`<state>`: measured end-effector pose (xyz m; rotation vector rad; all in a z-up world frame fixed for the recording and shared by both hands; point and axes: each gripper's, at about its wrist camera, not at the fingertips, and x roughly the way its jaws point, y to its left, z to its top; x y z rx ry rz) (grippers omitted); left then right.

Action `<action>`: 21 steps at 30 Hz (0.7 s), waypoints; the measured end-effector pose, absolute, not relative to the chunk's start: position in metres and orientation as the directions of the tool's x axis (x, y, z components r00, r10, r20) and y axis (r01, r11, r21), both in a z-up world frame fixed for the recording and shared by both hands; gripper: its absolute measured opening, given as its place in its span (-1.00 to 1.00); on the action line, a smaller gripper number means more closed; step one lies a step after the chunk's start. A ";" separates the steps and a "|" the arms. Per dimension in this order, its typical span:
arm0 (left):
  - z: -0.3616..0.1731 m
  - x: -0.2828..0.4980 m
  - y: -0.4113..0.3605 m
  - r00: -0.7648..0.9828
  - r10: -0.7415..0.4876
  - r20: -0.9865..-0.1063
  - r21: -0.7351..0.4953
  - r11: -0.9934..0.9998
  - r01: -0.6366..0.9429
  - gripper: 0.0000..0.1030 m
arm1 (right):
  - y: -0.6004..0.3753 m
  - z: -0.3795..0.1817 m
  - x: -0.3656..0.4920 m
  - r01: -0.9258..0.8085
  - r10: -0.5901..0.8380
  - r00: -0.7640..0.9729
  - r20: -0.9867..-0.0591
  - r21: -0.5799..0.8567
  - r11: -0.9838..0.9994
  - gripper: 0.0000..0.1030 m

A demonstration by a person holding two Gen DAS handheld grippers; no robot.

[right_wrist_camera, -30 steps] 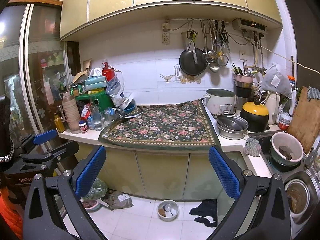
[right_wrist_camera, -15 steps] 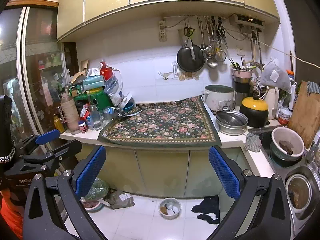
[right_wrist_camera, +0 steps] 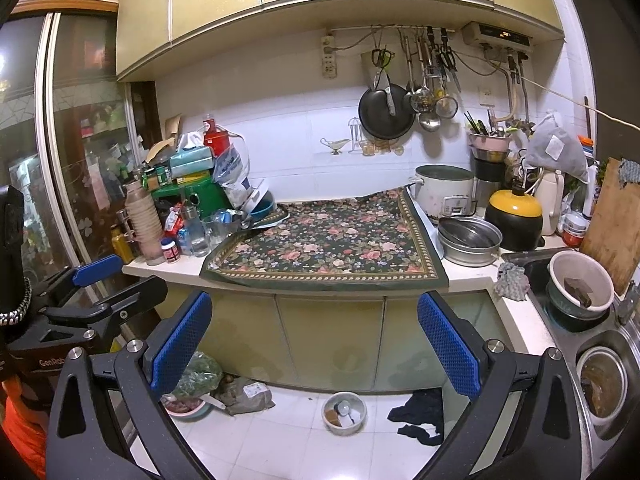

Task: Collect trash

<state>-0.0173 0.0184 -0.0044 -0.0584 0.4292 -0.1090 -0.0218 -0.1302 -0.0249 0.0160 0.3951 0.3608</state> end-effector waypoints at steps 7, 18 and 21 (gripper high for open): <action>-0.004 -0.015 0.018 0.905 -0.116 -0.409 -0.086 0.992 0.088 0.98 | -0.127 -0.023 -0.017 -0.349 0.356 0.857 -0.374 0.088 0.933 0.99; -0.005 -0.002 0.019 0.904 -0.090 -0.417 -0.098 0.994 0.054 0.99 | -0.125 -0.024 -0.002 -0.358 0.367 0.845 -0.388 0.098 0.928 0.99; -0.007 0.009 0.019 0.901 -0.080 -0.425 -0.100 0.994 0.041 0.99 | -0.126 -0.026 0.006 -0.357 0.370 0.841 -0.396 0.109 0.928 0.99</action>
